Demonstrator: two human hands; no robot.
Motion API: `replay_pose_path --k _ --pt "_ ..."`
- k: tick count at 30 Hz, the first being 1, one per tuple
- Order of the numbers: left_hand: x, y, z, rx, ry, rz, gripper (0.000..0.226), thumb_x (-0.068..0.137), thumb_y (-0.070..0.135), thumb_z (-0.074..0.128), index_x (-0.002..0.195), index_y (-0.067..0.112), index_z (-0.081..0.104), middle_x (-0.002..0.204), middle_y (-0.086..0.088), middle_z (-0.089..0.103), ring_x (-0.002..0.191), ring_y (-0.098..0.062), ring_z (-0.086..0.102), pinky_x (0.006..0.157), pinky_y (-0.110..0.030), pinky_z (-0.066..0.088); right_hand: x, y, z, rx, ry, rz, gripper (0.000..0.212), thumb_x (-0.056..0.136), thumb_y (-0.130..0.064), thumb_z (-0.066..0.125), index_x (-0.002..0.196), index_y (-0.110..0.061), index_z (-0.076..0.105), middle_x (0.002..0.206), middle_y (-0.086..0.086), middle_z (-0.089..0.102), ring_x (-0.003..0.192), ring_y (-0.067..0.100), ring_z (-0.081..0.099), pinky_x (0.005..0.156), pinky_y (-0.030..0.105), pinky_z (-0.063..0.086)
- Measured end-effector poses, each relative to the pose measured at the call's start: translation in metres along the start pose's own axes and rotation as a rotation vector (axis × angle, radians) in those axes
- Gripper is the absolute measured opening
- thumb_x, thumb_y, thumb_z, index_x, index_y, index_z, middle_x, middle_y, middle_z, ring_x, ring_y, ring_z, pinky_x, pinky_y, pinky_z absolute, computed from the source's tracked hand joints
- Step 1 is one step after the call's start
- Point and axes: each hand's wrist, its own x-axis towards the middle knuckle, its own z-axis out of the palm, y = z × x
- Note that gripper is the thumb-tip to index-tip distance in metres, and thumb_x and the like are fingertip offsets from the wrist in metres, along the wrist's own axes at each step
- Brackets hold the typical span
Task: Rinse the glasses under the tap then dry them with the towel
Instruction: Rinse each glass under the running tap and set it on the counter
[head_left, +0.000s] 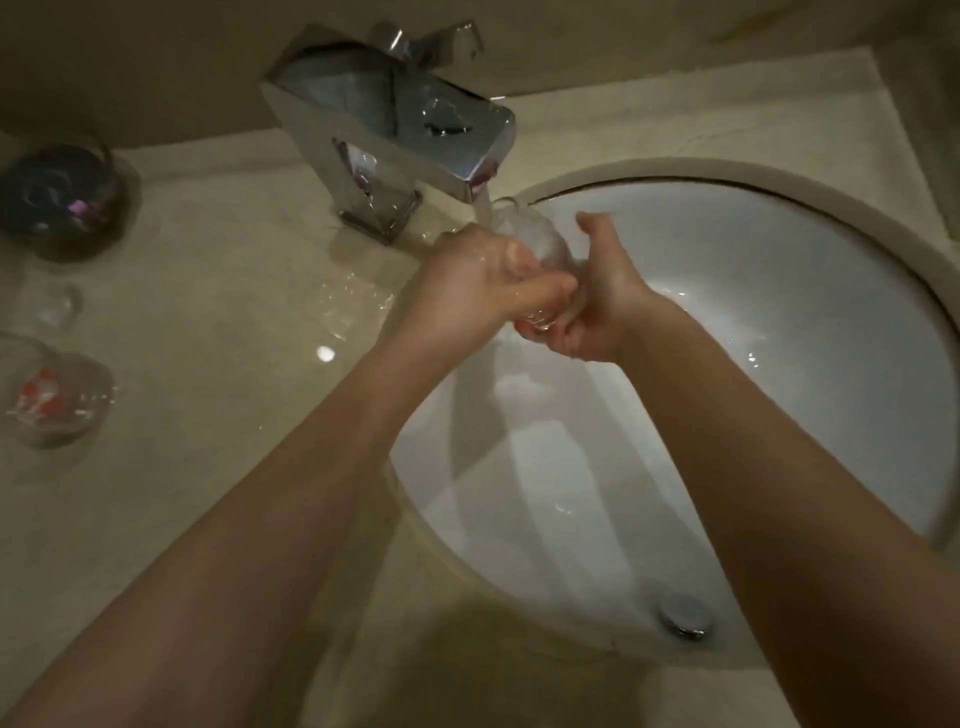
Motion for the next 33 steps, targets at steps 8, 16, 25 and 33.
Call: replay_pose_path --k 8,16,25,33 --pt "0.024 0.014 -0.004 -0.332 0.019 -0.152 0.032 0.081 0.019 0.077 0.106 0.001 0.069 0.075 -0.009 0.074 0.071 -0.02 0.074 0.069 -0.035 0.062 0.023 0.023 0.015 0.043 0.293 -0.61 0.027 0.092 -0.025 0.036 0.088 -0.012 0.059 0.079 0.015 0.059 0.061 0.022 0.052 0.045 0.024 0.037" --pt "0.007 0.01 -0.006 0.197 -0.108 0.241 0.023 0.07 0.035 0.071 0.073 0.013 0.078 0.061 0.0 0.07 0.061 -0.005 0.068 0.07 -0.025 0.055 0.01 0.008 0.0 0.179 -0.087 -0.065 0.046 0.094 -0.03 0.031 0.068 -0.01 0.062 0.056 0.004 0.056 0.04 0.013 0.051 0.037 0.016 0.035" --pt "0.02 0.001 -0.007 -0.394 0.02 -0.094 0.024 0.089 0.022 0.069 0.085 -0.001 0.072 0.076 -0.014 0.074 0.072 -0.031 0.073 0.074 -0.04 0.061 0.02 0.027 0.011 -0.055 0.266 -0.523 0.053 0.081 -0.05 0.037 0.106 -0.009 0.06 0.083 0.01 0.068 0.056 0.02 0.062 0.05 0.028 0.043" --pt "0.006 -0.001 -0.005 -0.553 0.085 -0.072 0.01 0.084 0.012 0.072 0.084 0.003 0.07 0.065 -0.002 0.071 0.061 -0.014 0.069 0.06 -0.022 0.053 -0.005 0.02 0.0 -0.248 0.137 -0.464 0.055 0.092 -0.059 0.046 0.116 -0.012 0.065 0.104 0.012 0.072 0.089 0.022 0.071 0.068 0.032 0.057"
